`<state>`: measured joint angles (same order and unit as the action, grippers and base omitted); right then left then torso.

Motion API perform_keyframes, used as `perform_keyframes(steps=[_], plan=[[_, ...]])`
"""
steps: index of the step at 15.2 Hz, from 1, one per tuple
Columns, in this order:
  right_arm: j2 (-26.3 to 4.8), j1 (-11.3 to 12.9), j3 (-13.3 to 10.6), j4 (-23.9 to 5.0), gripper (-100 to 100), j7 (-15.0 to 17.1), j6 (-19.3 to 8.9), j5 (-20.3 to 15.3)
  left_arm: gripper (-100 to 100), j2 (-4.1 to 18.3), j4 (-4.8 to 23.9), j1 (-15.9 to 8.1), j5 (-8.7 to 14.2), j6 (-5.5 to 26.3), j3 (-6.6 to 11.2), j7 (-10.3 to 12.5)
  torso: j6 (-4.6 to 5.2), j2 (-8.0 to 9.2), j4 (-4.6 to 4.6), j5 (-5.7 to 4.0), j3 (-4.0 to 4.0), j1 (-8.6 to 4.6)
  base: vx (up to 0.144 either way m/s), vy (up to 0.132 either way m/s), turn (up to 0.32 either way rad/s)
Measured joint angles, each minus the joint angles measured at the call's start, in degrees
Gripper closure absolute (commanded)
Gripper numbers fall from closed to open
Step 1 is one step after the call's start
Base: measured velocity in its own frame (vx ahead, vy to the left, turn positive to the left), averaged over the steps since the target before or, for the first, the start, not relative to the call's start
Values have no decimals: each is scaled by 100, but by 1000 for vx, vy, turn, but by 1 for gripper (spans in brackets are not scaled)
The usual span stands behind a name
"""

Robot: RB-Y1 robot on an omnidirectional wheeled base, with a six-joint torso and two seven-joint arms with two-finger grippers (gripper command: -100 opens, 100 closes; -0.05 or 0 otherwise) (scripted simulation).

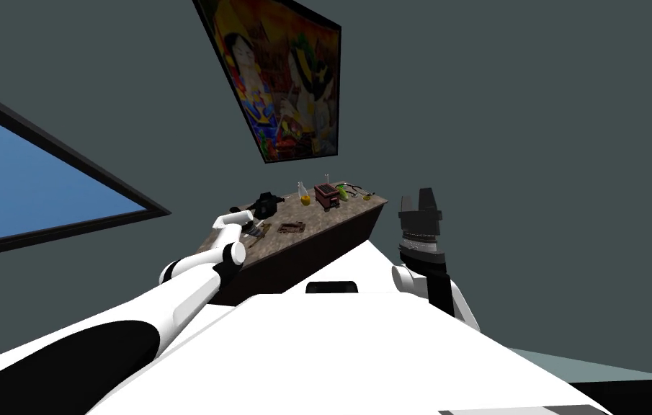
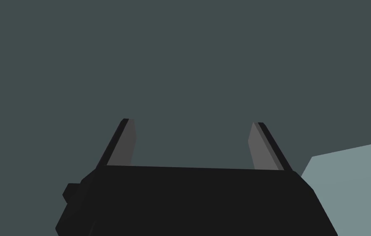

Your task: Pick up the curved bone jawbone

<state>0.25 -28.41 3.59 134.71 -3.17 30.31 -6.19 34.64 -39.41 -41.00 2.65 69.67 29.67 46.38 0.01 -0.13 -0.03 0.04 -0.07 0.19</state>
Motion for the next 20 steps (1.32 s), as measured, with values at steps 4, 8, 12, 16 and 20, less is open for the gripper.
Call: perform_keyframes(steps=[4,8,12,16,20], plan=[[0,0,0,0,0,0,0,0,-100,6,298,-251,10,360,99,154,-1,-2,0,1,-1,4,33,54,-31],[0,0,1,0,0,0,0,0,-100,-16,447,-428,11,717,190,299,-3,-5,-1,4,-3,17,37,75,-13],[0,1,0,0,0,0,0,0,-100,-67,565,-463,-41,681,189,444,2,20,3,4,10,13,-31,68,-119],[0,1,0,0,0,0,0,0,100,-169,643,-439,-124,497,169,692,-4,34,8,5,20,15,-53,70,-71],[0,0,0,0,0,0,0,0,100,-168,641,-441,-125,494,167,694,-5,13,1,2,7,-4,-2,2,-2]])
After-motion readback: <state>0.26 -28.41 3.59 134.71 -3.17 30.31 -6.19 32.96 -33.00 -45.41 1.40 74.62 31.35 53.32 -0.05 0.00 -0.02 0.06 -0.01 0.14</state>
